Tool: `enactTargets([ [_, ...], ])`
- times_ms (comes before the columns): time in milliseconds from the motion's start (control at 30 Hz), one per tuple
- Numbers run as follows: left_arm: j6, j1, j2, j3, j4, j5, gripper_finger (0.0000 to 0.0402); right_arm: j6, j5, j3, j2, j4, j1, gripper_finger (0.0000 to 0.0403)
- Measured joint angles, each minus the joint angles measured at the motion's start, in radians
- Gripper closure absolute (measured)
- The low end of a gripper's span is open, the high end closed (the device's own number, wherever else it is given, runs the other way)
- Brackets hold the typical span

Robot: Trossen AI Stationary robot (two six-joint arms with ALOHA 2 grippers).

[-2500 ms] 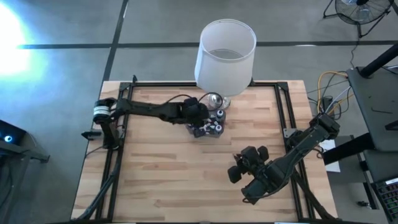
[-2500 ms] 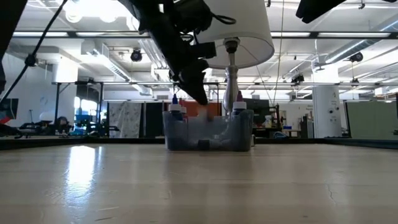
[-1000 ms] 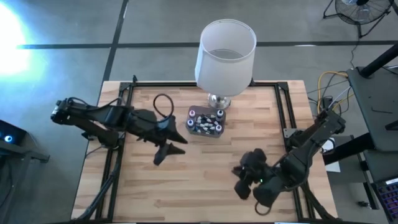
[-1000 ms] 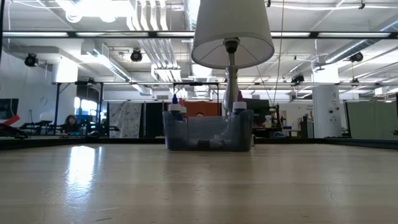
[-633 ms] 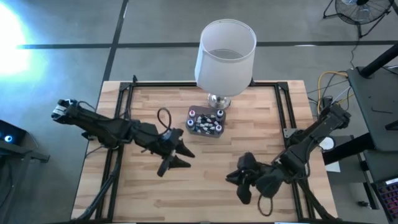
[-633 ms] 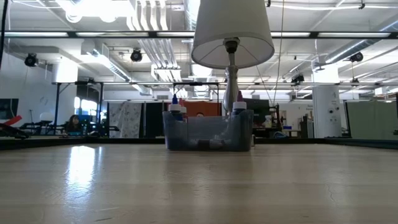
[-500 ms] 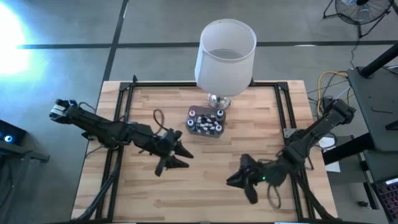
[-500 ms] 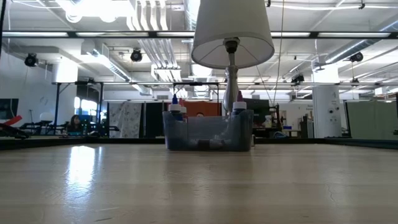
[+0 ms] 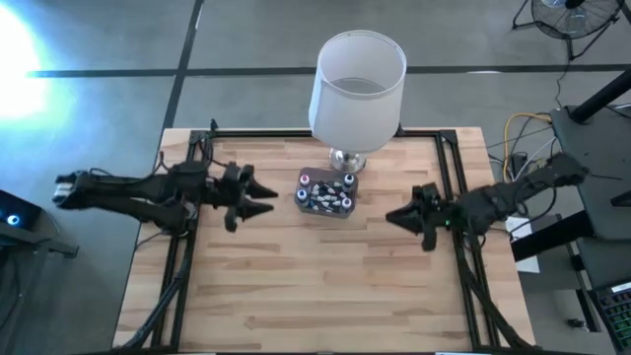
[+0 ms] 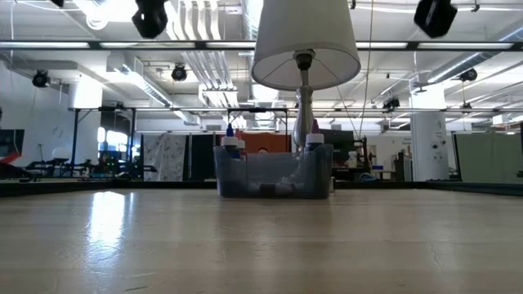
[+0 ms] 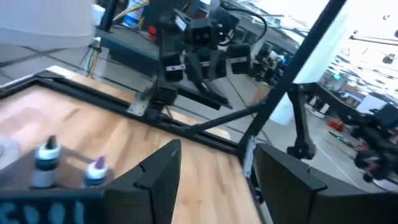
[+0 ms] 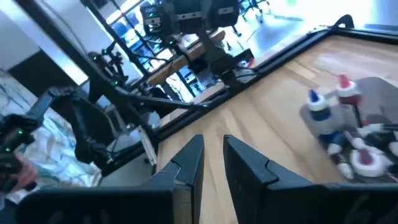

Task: Pick & Place food coloring
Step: Return to Home Position

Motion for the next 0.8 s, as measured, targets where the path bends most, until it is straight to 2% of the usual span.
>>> enactTargets([
  [167, 0.039, 0.208, -0.048, -0.064, 0.017, 0.240, 0.0223, 0.002, -0.193, -0.110, -0.137, 0.004, -0.220, 0.0346],
  [367, 0.052, 0.434, -0.064, -0.083, 0.027, 0.386, 0.0223, -0.053, -0.224, -0.197, -0.258, 0.005, -0.438, 0.0346],
  [467, 0.058, 0.507, -0.068, -0.103, 0.024, 0.481, 0.0223, -0.065, -0.307, -0.228, -0.311, 0.008, -0.509, 0.0346],
  [533, 0.055, 0.537, -0.075, -0.126, 0.046, 0.497, 0.0223, -0.075, -0.352, -0.249, -0.348, 0.007, -0.538, 0.0346],
  [667, 0.019, 0.577, -0.094, -0.199, 0.143, 0.500, 0.0223, -0.100, -0.339, -0.311, -0.419, 0.028, -0.557, 0.0346],
  [800, -0.080, 0.581, -0.099, -0.318, 0.351, 0.500, 0.0223, -0.087, -0.318, -0.410, -0.475, 0.102, -0.556, 0.0346],
])
